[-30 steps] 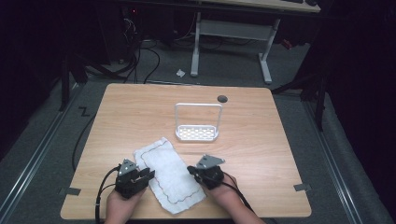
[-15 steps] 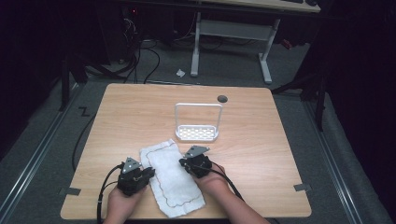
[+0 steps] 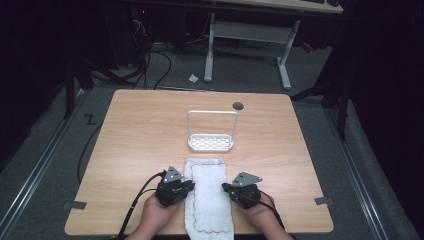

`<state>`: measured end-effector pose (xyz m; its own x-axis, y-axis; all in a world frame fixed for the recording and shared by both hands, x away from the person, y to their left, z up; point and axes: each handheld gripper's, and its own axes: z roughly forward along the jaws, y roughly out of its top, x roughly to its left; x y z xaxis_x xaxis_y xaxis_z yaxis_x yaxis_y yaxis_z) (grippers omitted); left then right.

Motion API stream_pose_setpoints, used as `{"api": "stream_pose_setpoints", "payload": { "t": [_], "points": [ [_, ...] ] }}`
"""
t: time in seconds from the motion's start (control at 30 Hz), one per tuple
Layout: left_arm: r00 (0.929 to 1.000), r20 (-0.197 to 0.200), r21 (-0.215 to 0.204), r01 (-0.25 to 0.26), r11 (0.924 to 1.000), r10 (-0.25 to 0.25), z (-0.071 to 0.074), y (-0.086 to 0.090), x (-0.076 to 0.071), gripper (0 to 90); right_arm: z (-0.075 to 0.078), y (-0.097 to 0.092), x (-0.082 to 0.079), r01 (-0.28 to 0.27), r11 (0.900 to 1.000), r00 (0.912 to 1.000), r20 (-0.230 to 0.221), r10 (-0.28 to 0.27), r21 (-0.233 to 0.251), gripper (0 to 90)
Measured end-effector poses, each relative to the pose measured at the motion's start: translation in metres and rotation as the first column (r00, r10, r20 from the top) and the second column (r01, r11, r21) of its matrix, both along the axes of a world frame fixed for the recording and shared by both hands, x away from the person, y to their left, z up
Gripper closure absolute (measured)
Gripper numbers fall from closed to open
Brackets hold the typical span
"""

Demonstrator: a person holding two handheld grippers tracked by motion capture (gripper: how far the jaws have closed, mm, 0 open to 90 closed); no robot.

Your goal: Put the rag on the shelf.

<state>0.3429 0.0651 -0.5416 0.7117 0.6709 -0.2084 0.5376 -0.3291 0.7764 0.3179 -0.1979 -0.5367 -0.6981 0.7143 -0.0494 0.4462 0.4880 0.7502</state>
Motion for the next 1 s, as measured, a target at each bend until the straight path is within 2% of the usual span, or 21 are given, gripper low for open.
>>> {"api": "stream_pose_setpoints", "payload": {
  "t": [0.07, 0.1, 0.27, 0.4, 0.57, 0.6, 0.63, 0.67, 0.7, 0.73, 0.8, 0.87, 0.9, 0.93, 1.0],
  "points": [
    [0.9998, 0.009, 0.007, 0.017, 0.9998, -0.017, 0.000, -0.005, 0.001, 80.4, -0.001, -0.012, -0.002, 0.017, 0.9996, 0.9998, -0.007, -0.017, 0.023, 89.1],
    [0.9997, 0.011, 0.015, 0.020, 0.9997, -0.020, 0.001, -0.007, 0.001, 80.4, -0.001, -0.012, -0.002, 0.017, 0.9996, 0.9998, -0.007, -0.017, 0.023, 89.1],
    [0.9997, 0.004, -0.004, 0.026, 0.9997, -0.026, -0.001, -0.006, 0.000, 80.2, -0.001, -0.013, -0.005, 0.017, 0.9996, 0.9998, -0.010, -0.017, 0.023, 88.5],
    [0.9985, 0.035, 0.027, 0.040, 0.9988, -0.041, 0.000, -0.008, -0.005, 78.8, -0.002, -0.016, -0.006, 0.014, 0.9987, 0.9996, -0.025, -0.013, 0.050, 88.5],
    [0.9989, 0.017, 0.007, 0.043, 0.9990, -0.043, -0.001, -0.006, -0.008, 77.1, -0.001, -0.016, -0.012, 0.014, 0.9990, 0.9996, -0.026, -0.012, 0.042, 88.5],
    [0.9989, 0.015, -0.008, 0.044, 0.9990, -0.044, 0.000, -0.004, -0.008, 75.2, 0.002, -0.016, -0.015, 0.009, 0.9992, 0.9996, 0.027, -0.010, 0.039, 86.1],
    [0.9989, 0.015, -0.008, 0.044, 0.9990, -0.044, 0.000, -0.004, -0.008, 72.1, 0.002, -0.016, -0.015, 0.009, 0.9992, 0.9996, 0.027, -0.010, 0.039, 86.1],
    [0.9983, 0.048, -0.016, 0.035, 0.9993, -0.034, 0.001, -0.003, -0.009, 72.1, 0.005, -0.017, -0.015, 0.015, 0.9986, 0.9981, 0.059, -0.018, 0.051, 83.6],
    [0.9968, 0.079, -0.022, 0.012, 0.9997, -0.010, 0.003, 0.000, -0.008, 66.9, 0.010, -0.022, -0.013, 0.048, 0.9949, 0.9945, 0.089, -0.056, 0.089, 82.3],
    [0.9965, 0.083, -0.031, -0.005, 0.9995, 0.008, 0.005, 0.002, -0.005, 63.4, 0.011, -0.024, -0.012, 0.058, 0.9938, 0.9934, 0.093, -0.067, 0.095, 81.1],
    [0.9945, 0.090, -0.050, -0.049, 0.9975, 0.053, 0.008, 0.008, 0.003, 58.8, 0.010, -0.029, -0.009, 0.082, 0.9912, 0.9923, 0.084, -0.091, 0.104, 80.1],
    [0.9919, 0.079, -0.059, -0.095, 0.9937, 0.099, 0.009, 0.012, 0.013, 56.5, 0.008, -0.035, -0.006, 0.103, 0.9870, 0.9914, 0.068, -0.112, 0.123, 78.1],
    [0.9919, 0.079, -0.059, -0.095, 0.9937, 0.099, 0.009, 0.012, 0.013, 55.0, 0.008, -0.035, -0.006, 0.103, 0.9870, 0.9914, 0.068, -0.112, 0.123, 78.1],
    [0.9899, 0.071, -0.069, -0.118, 0.9906, 0.123, 0.009, 0.014, 0.020, 53.2, 0.008, -0.038, -0.004, 0.124, 0.9812, 0.9895, 0.057, -0.133, 0.148, 75.3],
    [0.9884, 0.057, -0.071, -0.137, 0.9880, 0.141, 0.008, 0.013, 0.029, 52.0, 0.009, -0.039, -0.003, 0.128, 0.9799, 0.9888, 0.055, -0.138, 0.153, 73.8]
  ]
}}
